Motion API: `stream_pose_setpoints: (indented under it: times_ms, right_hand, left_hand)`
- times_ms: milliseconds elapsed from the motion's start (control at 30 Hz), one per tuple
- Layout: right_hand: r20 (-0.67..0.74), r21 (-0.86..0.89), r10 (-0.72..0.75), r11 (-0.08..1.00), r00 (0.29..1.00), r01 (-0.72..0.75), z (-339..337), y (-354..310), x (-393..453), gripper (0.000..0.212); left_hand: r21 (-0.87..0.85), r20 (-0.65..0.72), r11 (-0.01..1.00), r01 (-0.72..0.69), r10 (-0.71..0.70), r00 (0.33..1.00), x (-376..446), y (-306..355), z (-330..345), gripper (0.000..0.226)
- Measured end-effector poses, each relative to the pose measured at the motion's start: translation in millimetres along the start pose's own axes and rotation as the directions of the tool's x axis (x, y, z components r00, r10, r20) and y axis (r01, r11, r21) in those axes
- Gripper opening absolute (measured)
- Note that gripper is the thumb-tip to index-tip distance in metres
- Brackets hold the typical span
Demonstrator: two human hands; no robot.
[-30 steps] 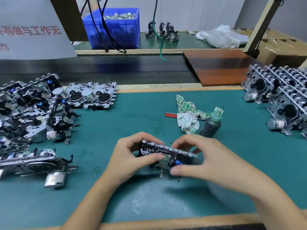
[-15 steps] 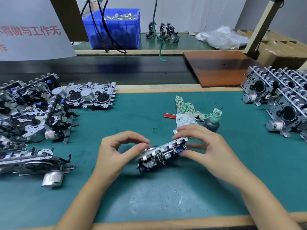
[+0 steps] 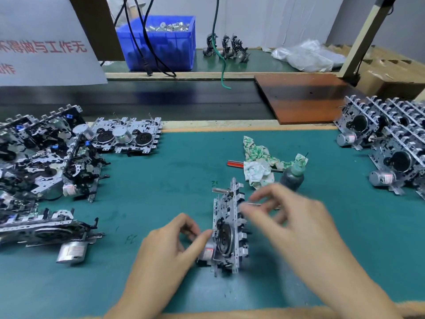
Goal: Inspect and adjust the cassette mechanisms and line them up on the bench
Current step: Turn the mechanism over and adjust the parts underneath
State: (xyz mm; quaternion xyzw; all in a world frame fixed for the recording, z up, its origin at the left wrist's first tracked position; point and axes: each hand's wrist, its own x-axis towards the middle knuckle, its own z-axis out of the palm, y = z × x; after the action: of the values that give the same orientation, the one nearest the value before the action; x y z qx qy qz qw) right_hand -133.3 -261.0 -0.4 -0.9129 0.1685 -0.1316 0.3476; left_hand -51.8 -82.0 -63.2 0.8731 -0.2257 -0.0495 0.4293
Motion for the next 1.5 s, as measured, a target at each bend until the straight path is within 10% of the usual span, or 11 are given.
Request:
stream_pose_setpoints:
  times_ms: [167,367,433,567,967,1500]
  right_hand:
    - [0.201,-0.225,-0.120,0.960,0.972,0.165,18,-27,-25,0.056]
    - [0.217,-0.351,-0.174,0.904,0.961,0.243,-3,-13,-1,0.045]
    - [0.273,-0.326,-0.198,0.902,0.941,0.284,-12,-4,5,0.041]
    - [0.381,-0.074,-0.283,0.940,0.880,0.334,-16,12,17,0.021]
    - [0.263,0.291,-0.326,0.924,0.908,0.248,17,34,7,0.033]
    - [0.220,0.402,-0.236,0.906,0.946,0.132,25,44,5,0.033]
  left_hand:
    - [0.229,-0.103,0.965,0.129,-0.108,0.989,-24,16,8,0.018]
    - [0.349,0.140,0.927,-0.137,0.093,0.986,-35,29,3,0.030]
    - [0.368,0.197,0.882,-0.292,0.233,0.952,-32,36,1,0.028]
    - [0.413,-0.158,0.723,-0.553,0.655,0.739,-22,33,-10,0.023]
    - [-0.135,0.159,0.850,-0.509,0.526,0.836,23,38,-20,0.014]
    - [-0.179,0.123,0.832,-0.526,0.549,0.827,19,27,-11,0.008]
